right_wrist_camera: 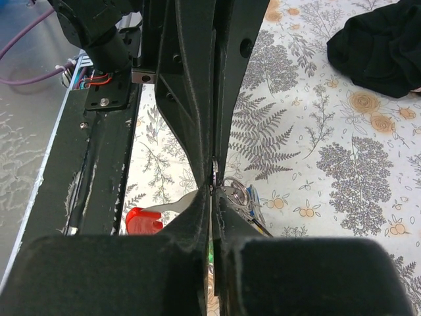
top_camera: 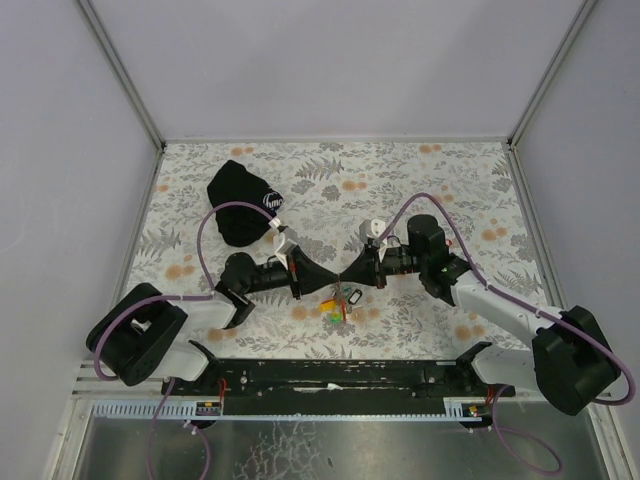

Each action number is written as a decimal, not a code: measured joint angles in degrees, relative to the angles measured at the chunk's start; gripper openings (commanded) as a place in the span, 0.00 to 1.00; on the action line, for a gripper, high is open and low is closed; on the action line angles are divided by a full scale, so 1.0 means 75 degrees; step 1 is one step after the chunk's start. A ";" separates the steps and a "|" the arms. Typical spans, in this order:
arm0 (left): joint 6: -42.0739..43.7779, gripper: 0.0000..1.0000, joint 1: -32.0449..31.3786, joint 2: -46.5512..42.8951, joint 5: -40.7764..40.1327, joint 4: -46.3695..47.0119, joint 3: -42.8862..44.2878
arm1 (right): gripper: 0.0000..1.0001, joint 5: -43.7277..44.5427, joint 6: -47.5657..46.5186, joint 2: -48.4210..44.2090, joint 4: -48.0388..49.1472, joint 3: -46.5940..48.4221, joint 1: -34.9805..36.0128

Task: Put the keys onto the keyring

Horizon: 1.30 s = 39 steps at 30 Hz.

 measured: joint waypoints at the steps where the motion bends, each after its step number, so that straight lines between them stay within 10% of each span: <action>1: 0.0003 0.01 0.0000 0.0000 0.0009 0.0000 -0.0006 | 0.00 -0.0047 0.0009 0.0026 -0.0038 0.0023 -0.0003; 10: 0.0353 0.19 0.0000 -0.0224 0.0015 -0.0475 0.0032 | 0.00 -0.0035 -0.0670 0.0102 -0.1574 0.0781 0.0000; 39: 0.2145 0.22 -0.0003 -0.1003 0.0391 -0.3620 0.0883 | 0.00 0.2031 -0.2611 0.1204 -0.6519 0.3710 0.0979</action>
